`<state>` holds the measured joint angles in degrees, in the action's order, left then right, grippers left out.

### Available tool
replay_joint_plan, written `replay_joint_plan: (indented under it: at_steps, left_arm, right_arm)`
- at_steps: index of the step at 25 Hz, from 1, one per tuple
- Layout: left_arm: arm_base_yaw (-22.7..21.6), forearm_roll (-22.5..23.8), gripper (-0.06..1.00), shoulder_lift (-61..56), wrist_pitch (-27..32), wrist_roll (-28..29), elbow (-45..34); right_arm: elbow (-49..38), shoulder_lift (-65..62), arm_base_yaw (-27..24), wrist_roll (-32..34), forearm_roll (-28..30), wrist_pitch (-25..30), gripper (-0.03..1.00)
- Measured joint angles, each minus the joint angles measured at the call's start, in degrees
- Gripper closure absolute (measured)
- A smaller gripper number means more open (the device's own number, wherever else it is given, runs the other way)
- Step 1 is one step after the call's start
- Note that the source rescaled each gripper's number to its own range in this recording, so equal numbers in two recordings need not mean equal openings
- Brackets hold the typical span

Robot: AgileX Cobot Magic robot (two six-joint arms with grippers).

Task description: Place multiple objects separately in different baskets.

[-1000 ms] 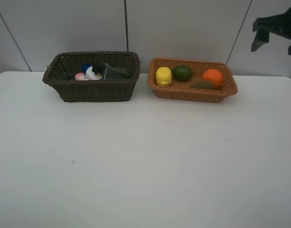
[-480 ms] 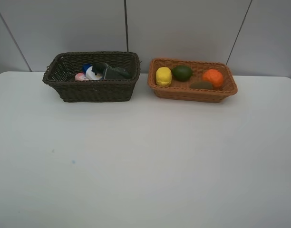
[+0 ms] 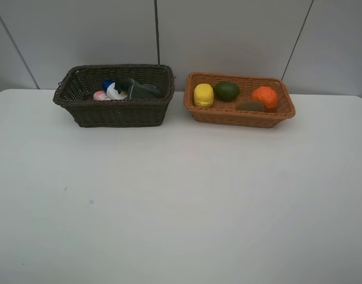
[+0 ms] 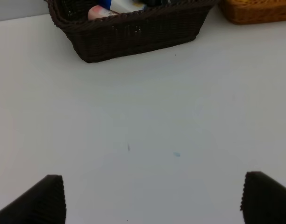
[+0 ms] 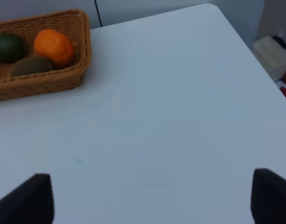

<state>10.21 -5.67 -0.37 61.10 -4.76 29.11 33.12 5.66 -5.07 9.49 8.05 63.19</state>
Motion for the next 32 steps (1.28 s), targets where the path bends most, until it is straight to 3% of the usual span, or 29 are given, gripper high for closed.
replay_joint_plan:
  at_steps: [10,32]
  left_arm:
    - [0.0,0.0,-0.03,0.0,0.0,0.0,0.0]
    - [0.0,0.0,-0.03,0.0,0.0,0.0,0.0]
  right_arm:
    - [-2.7,-5.8,0.0,-6.0,-3.4,-0.8,-0.03]
    - [-3.2,-5.8,2.8,-6.4,-4.2,-1.5,-0.03]
